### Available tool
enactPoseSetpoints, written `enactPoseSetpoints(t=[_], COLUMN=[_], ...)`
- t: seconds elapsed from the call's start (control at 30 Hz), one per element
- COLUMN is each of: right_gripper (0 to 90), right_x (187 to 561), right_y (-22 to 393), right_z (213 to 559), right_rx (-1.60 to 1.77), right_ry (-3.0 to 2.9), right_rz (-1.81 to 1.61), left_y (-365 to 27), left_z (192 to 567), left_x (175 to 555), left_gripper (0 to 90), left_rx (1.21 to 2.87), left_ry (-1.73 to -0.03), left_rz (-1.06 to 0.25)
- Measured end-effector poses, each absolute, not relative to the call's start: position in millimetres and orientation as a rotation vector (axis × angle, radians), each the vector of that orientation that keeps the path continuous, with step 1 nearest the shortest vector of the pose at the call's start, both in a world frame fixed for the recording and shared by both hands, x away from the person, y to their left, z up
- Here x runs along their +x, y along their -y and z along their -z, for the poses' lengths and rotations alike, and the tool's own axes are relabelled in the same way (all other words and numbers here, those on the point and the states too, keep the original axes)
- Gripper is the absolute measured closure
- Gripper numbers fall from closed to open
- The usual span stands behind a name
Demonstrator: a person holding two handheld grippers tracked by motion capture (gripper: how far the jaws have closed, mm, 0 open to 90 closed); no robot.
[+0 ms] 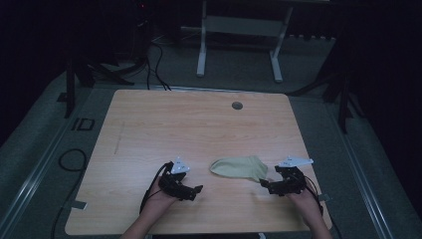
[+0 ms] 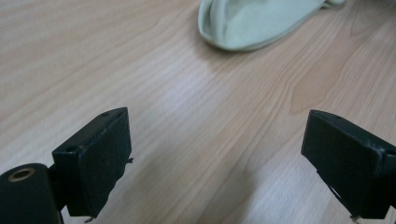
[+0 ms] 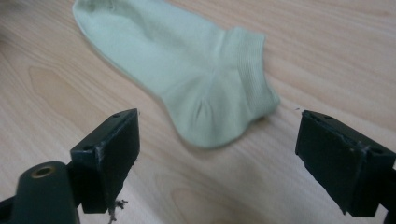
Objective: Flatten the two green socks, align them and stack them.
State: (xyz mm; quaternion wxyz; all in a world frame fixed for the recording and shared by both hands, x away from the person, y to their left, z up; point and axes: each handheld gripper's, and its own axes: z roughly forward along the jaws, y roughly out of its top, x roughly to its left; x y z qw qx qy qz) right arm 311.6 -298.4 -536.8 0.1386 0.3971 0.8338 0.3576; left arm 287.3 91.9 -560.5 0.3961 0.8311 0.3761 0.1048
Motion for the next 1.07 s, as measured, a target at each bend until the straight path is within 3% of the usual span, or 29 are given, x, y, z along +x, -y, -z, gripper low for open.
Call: enactPoseSetpoints(t=[1.07], right_gripper=[13.9], right_x=[267.3], right_y=[327.1], right_z=[554.3], right_rx=[1.163], right_ry=[-2.379], right_rz=[-1.062], left_y=[-115.0], left_z=[570.2], left_x=[264.7], left_gripper=[7.9], left_rx=[2.109], left_ry=[-0.954], left_rz=[-0.321])
